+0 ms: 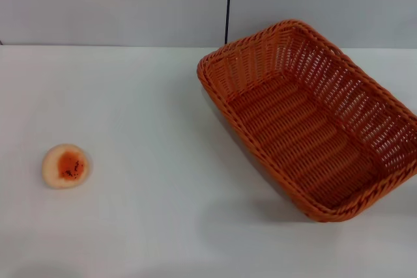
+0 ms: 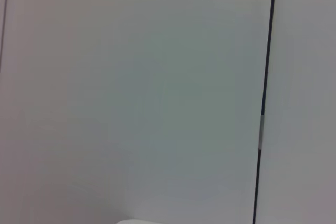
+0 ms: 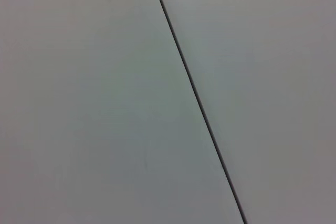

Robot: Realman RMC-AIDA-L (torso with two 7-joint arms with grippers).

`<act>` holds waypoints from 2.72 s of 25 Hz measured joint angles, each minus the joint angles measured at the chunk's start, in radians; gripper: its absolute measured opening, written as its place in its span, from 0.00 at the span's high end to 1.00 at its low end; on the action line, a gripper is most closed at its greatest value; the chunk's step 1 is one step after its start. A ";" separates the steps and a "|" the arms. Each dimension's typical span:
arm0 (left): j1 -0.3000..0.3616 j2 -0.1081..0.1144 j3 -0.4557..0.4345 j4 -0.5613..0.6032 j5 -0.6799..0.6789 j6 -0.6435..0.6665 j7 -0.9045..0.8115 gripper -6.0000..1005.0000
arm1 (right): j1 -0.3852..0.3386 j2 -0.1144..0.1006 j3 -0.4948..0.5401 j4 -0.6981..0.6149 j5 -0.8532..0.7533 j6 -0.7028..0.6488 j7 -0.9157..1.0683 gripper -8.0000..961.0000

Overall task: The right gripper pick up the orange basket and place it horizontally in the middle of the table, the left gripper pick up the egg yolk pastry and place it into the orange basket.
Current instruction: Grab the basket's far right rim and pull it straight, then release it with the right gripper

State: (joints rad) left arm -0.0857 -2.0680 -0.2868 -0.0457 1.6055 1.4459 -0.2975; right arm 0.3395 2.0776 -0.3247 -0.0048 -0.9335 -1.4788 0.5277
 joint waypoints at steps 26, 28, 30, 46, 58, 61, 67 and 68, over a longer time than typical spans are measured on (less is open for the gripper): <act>-0.034 0.006 -0.015 0.007 -0.006 -0.044 -0.002 0.19 | -0.096 -0.003 -0.240 -0.698 -0.490 0.091 0.957 0.25; -0.034 0.006 -0.015 0.007 -0.006 -0.046 -0.002 0.19 | -0.097 -0.003 -0.238 -0.800 -0.594 0.098 1.092 0.25; -0.032 0.006 -0.015 0.008 -0.006 -0.047 -0.003 0.19 | -0.091 -0.006 -0.238 -0.909 -0.715 0.096 1.249 0.25; -0.022 0.005 -0.015 0.008 -0.004 -0.051 -0.015 0.19 | 0.197 -0.112 -0.258 -1.117 -1.442 -0.133 1.865 0.28; -0.011 0.002 -0.012 -0.001 -0.004 -0.054 -0.015 0.19 | 0.289 -0.103 -0.398 -0.943 -1.497 -0.054 1.868 0.30; -0.006 0.002 -0.011 -0.002 -0.002 -0.051 -0.015 0.19 | 0.292 -0.094 -0.428 -0.922 -1.497 -0.007 1.864 0.30; 0.001 0.002 -0.012 -0.003 -0.001 -0.045 -0.016 0.19 | 0.294 -0.066 -0.445 -0.906 -1.495 0.055 1.841 0.31; 0.001 0.002 -0.011 -0.003 -0.001 -0.044 -0.015 0.19 | 0.294 -0.065 -0.446 -0.901 -1.494 0.064 1.838 0.31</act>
State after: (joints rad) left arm -0.0842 -2.0663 -0.2982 -0.0491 1.6046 1.4014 -0.3130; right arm 0.6337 2.0130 -0.7705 -0.9060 -2.4279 -1.4145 2.3655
